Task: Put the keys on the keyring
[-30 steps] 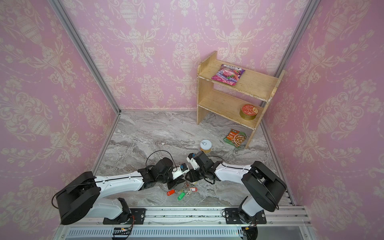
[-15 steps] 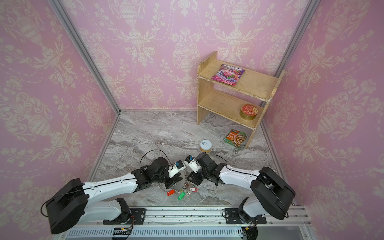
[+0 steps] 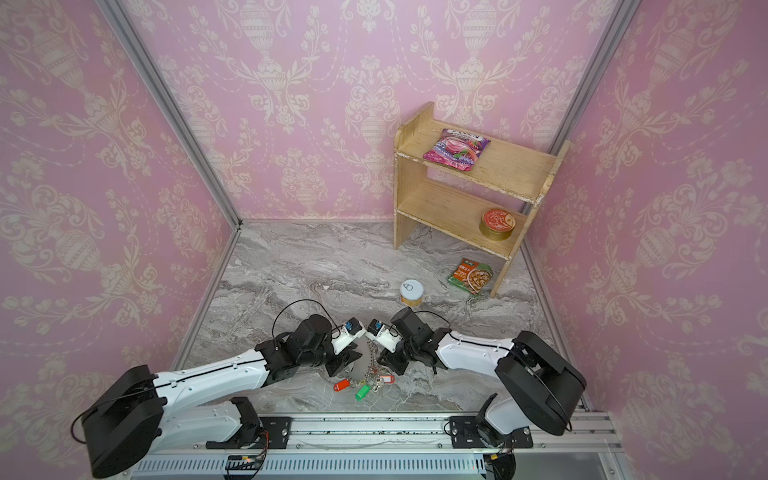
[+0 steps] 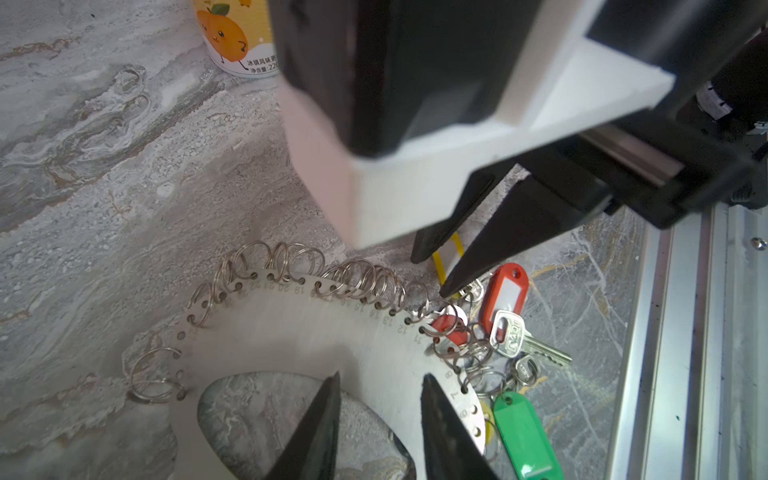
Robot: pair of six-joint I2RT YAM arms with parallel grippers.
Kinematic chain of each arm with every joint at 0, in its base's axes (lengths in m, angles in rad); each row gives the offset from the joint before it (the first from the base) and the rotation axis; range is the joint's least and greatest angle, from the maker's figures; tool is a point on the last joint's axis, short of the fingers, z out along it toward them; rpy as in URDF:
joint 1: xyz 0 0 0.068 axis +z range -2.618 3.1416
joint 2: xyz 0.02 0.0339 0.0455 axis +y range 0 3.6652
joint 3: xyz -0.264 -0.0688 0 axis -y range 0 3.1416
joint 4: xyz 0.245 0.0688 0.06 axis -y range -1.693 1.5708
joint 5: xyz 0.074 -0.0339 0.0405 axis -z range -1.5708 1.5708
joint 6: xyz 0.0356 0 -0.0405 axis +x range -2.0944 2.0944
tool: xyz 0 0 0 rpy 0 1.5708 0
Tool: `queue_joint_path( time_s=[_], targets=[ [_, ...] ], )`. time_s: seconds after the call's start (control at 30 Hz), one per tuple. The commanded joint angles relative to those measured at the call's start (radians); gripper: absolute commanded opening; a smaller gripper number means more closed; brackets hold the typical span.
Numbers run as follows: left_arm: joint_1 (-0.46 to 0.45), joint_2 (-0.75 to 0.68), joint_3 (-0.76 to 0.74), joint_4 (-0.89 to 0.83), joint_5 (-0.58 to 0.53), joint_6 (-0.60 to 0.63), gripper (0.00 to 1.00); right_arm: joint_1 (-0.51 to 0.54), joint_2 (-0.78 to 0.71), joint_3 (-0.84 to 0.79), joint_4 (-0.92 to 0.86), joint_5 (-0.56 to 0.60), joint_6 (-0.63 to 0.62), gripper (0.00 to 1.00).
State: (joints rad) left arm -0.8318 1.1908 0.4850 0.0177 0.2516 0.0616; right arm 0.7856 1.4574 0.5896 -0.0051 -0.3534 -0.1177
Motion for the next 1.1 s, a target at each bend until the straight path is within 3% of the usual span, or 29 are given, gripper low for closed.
queue_joint_path(
  time_s=[0.0,0.53,0.77,1.07],
  targets=[
    [0.010,-0.014,-0.011,-0.018,-0.018,-0.013,0.36,0.014,0.011,-0.010,0.014,0.024,-0.056,0.25],
    [0.010,-0.026,-0.015,-0.022,-0.029,-0.009,0.39,0.079,0.034,-0.029,0.070,0.103,-0.148,0.21],
    [0.009,-0.027,-0.014,-0.023,-0.032,-0.006,0.39,0.084,0.012,-0.055,0.104,0.162,-0.155,0.25],
    [0.010,-0.032,-0.014,-0.024,-0.031,-0.003,0.40,0.103,0.020,-0.047,0.122,0.139,-0.182,0.24]
  ],
)
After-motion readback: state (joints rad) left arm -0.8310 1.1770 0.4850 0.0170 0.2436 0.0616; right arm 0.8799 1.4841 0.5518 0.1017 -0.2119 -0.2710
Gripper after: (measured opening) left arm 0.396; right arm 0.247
